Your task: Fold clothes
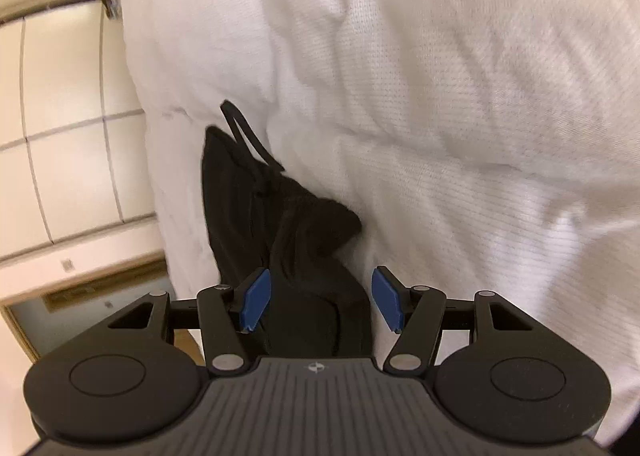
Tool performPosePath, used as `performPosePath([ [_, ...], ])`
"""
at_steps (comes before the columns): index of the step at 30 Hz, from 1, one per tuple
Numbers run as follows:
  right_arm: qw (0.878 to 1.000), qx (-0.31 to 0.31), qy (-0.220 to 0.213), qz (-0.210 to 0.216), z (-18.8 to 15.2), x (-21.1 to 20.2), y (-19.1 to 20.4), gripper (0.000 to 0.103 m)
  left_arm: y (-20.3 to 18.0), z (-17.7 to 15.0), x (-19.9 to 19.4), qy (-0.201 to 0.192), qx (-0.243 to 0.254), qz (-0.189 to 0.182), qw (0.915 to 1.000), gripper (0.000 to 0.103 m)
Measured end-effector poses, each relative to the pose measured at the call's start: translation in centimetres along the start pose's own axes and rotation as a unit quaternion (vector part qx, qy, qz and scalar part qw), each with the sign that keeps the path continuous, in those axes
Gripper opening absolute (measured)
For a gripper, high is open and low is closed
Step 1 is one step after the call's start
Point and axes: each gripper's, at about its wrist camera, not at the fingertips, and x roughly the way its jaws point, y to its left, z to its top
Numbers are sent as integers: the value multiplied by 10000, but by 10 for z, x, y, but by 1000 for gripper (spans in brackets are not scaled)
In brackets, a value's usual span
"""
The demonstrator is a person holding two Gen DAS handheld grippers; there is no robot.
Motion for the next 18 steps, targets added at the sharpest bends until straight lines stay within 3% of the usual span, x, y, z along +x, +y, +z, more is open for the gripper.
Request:
performPosePath([
  [2, 9996, 179, -152, 170, 2, 10, -5, 58, 5, 0, 8, -26, -74, -32, 10000, 25],
  [8, 9957, 808, -41, 442, 13, 63, -19, 57, 10, -2, 20, -36, -171, 53, 9998, 25],
  [9, 9953, 858, 8, 448, 14, 72, -19, 51, 10, -3, 22, -20, -191, 86, 9998, 25],
  [10, 9959, 780, -32, 451, 16, 75, -15, 29, 10, -5, 23, -3, -222, 118, 9997, 25],
  [11, 9965, 702, -72, 454, 18, 79, -12, 21, 9, -6, 23, 11, -239, 138, 9996, 25],
  [12, 9977, 480, -149, 451, 19, 78, -5, 17, 7, -8, 23, 22, -254, 155, 9996, 25],
  [14, 9953, -720, -500, 409, 20, 59, 34, 11, 4, -9, 20, 7, -270, 156, 9995, 25],
  [16, 9790, -1826, -837, 359, 15, 32, 70, 10, -1, -10, 18, -12, -293, 110, 9995, 25],
  [18, 9521, -2812, -1164, 294, 7, 0, 101, 9, -8, -12, 20, -4, -316, -12, 9995, 25],
])
